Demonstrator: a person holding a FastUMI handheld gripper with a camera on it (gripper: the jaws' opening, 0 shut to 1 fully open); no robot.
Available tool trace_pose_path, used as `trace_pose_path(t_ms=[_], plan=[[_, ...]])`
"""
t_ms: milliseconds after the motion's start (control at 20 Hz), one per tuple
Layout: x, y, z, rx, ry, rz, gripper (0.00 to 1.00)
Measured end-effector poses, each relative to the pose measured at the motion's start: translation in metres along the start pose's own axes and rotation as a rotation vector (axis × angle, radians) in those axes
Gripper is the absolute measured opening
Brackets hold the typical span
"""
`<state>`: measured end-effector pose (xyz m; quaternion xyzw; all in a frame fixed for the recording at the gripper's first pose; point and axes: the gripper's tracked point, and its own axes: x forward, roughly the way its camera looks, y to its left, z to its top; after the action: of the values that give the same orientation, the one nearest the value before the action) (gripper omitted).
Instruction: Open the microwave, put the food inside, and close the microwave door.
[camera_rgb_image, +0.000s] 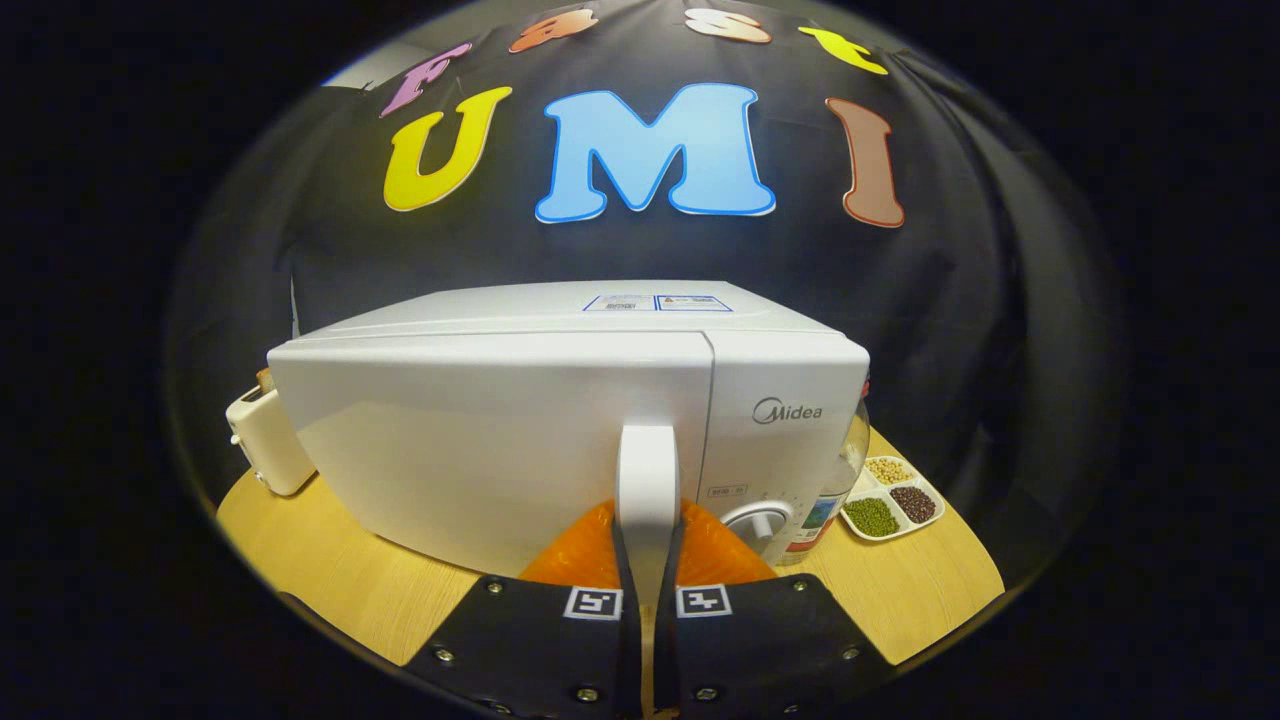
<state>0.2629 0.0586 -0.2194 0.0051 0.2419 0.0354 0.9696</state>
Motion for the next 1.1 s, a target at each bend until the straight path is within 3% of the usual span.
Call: trace_pose_path(t_ms=[850,1100], plan=[[-0.128,0.058,-0.053,0.004,0.082,0.027,0.05],[-0.167,0.097,-0.069,0.003,0.079,0.089,0.1]])
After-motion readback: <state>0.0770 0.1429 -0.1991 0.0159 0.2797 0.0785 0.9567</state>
